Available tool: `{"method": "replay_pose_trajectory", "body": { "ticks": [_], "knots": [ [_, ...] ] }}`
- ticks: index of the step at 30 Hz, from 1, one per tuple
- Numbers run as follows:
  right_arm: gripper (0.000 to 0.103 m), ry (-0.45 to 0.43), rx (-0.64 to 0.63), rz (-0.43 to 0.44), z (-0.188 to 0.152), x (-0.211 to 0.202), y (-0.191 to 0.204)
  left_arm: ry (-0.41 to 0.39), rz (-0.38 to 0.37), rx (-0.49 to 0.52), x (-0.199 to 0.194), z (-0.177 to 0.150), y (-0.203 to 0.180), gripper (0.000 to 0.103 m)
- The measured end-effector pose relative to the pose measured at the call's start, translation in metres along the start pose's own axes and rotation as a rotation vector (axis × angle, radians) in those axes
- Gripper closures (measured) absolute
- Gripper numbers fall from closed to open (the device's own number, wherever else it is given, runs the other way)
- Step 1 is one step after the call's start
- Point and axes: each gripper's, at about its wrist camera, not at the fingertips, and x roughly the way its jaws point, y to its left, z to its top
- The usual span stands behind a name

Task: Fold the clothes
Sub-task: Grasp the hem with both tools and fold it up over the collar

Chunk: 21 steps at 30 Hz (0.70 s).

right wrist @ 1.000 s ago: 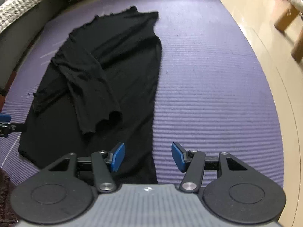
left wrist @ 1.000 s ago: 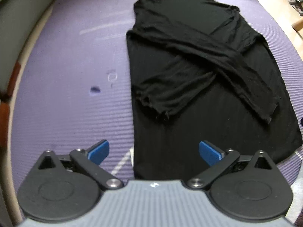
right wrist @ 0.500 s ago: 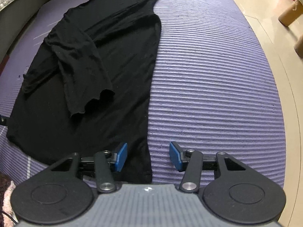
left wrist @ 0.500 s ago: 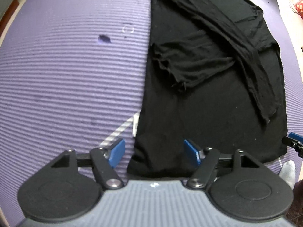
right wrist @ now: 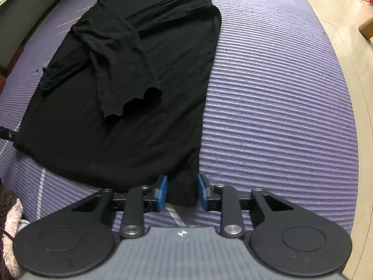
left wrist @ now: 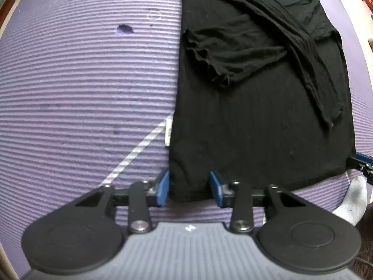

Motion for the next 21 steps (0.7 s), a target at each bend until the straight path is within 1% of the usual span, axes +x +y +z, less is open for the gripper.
{"method": "replay_pose_trajectory", "body": {
  "ticks": [1,2,5,7,9,11,12,13,15,17,21],
  "knots": [
    [0.096,0.003,0.000,0.009,0.000,0.000,0.000,0.009,-0.021,-0.004,0.000,-0.001,0.000,0.092],
    [0.096,0.013,-0.002,0.037,-0.001,0.000,0.001,0.018,-0.041,-0.008,0.001,-0.002,0.001,0.095],
    [0.098,0.013,0.004,0.052,-0.002,0.000,0.001,0.012,-0.049,-0.012,0.000,-0.003,0.000,0.096],
    [0.098,-0.005,0.053,0.081,-0.002,-0.003,-0.007,-0.006,-0.062,-0.026,-0.003,-0.004,0.002,0.097],
    [0.098,-0.031,0.108,0.124,-0.001,-0.009,-0.016,-0.033,-0.096,-0.053,-0.010,-0.003,0.007,0.097],
    [0.098,-0.071,0.181,0.192,0.001,-0.018,-0.029,-0.072,-0.152,-0.091,-0.018,-0.001,0.013,0.097],
    [0.098,-0.090,0.211,0.218,0.003,-0.021,-0.035,-0.102,-0.192,-0.119,-0.024,0.002,0.018,0.097],
    [0.098,-0.111,0.242,0.243,0.005,-0.024,-0.042,-0.112,-0.203,-0.127,-0.026,0.003,0.019,0.097],
    [0.098,-0.150,0.289,0.276,0.011,-0.028,-0.052,-0.162,-0.240,-0.163,-0.035,0.009,0.025,0.097],
    [0.098,-0.178,0.315,0.291,0.018,-0.029,-0.058,-0.234,-0.294,-0.202,-0.045,0.018,0.031,0.097],
    [0.098,-0.254,0.366,0.342,0.039,-0.030,-0.069,-0.346,-0.356,-0.220,-0.056,0.042,0.033,0.097]
  ]
}}
